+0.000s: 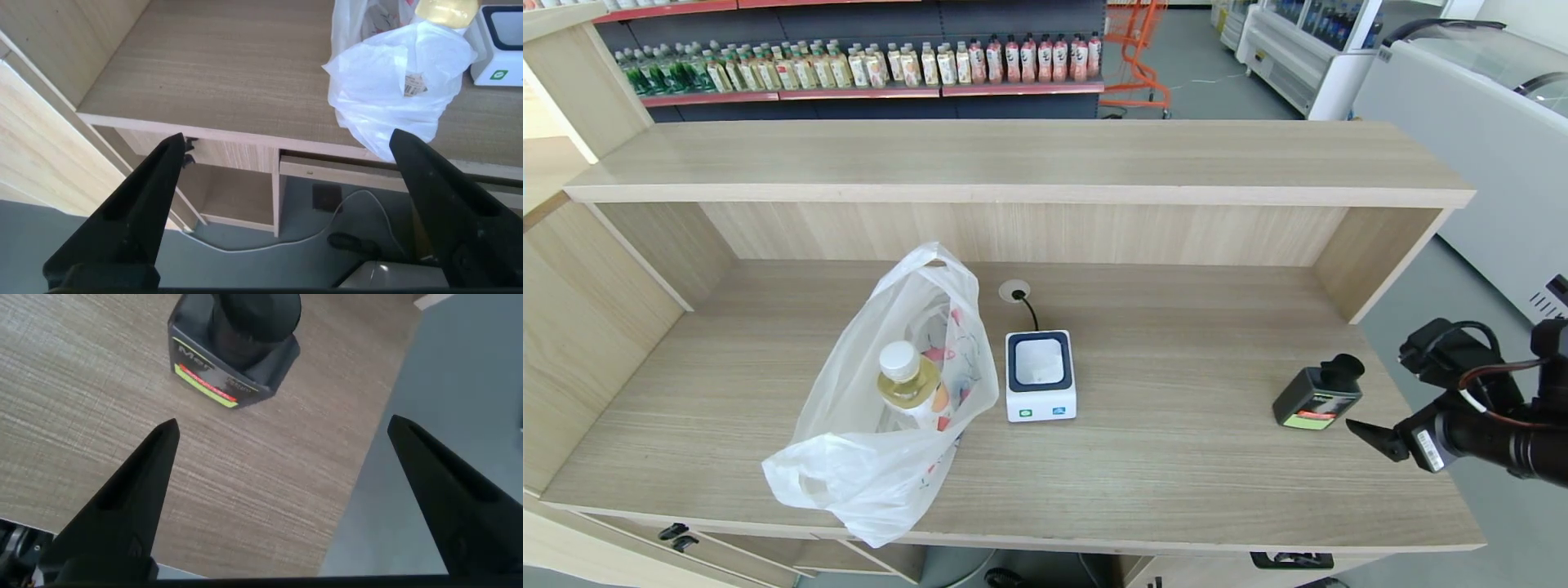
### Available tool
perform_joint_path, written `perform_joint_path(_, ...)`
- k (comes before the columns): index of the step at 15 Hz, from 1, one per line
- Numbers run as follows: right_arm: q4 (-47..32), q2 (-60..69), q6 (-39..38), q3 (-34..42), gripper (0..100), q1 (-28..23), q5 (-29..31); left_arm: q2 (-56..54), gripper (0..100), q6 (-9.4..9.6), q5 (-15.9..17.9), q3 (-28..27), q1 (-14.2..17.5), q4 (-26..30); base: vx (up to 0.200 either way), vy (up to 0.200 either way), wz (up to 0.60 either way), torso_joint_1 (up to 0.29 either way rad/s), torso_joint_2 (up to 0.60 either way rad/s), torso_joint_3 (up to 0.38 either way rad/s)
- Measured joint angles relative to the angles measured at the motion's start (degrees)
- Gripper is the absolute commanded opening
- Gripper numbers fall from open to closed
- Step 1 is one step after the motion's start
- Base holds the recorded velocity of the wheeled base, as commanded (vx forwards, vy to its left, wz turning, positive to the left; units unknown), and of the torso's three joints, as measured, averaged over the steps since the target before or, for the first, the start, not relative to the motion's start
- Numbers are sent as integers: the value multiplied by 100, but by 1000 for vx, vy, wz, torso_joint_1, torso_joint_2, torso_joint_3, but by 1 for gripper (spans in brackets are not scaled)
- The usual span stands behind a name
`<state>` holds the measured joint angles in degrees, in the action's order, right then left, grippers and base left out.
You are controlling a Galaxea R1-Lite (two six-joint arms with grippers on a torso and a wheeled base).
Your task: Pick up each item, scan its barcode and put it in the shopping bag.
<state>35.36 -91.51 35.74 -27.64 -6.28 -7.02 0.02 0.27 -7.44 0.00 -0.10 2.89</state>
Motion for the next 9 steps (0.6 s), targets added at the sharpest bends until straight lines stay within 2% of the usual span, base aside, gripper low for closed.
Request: perform_joint_path(9, 22, -1229, -354, -828, 100, 735, -33, 0, 100, 0, 0, 0, 0, 0, 0, 0, 0, 0, 0, 0)
